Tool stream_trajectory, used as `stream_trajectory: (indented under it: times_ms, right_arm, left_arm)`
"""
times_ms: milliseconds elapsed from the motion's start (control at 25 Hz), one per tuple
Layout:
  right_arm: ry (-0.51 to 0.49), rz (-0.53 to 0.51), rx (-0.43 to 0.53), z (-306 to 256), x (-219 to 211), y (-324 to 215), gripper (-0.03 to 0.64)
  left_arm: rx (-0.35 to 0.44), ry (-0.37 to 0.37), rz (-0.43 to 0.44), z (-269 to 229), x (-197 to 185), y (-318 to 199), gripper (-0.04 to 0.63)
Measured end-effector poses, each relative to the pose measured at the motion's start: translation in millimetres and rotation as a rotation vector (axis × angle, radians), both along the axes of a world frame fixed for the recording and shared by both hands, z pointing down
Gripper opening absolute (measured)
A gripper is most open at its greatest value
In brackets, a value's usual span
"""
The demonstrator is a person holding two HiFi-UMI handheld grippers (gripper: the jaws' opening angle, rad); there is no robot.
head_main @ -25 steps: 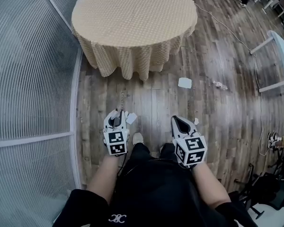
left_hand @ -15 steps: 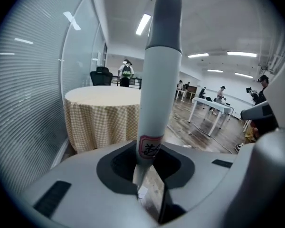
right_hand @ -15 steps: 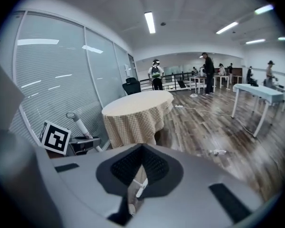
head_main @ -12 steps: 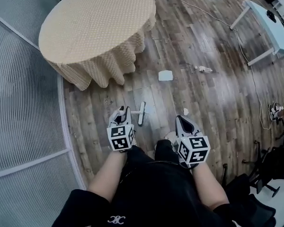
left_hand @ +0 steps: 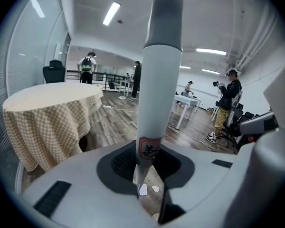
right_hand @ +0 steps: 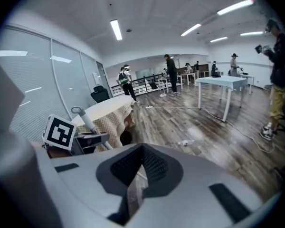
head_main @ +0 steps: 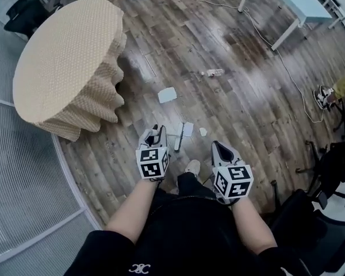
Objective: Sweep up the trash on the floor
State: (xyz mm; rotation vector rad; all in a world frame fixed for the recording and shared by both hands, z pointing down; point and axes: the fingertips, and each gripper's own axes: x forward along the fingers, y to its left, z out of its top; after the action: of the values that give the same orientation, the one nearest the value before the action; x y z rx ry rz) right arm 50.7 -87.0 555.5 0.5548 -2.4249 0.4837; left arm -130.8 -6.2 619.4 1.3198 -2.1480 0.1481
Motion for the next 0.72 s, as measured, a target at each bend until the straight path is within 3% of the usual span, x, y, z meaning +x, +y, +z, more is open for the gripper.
stream_trajectory:
  times_ms: [280, 720]
  right_arm:
    - [-0.029, 0.132, -0.019, 12, 52, -82, 0.015]
    - [-0.102, 0.207, -0.056, 5, 64, -123, 0.015]
  left_arm:
    - [0.003, -0.06, 0.118, -5, 36, -100, 0.077]
    - [0.018, -0.264, 0.284, -64, 30, -164, 0.077]
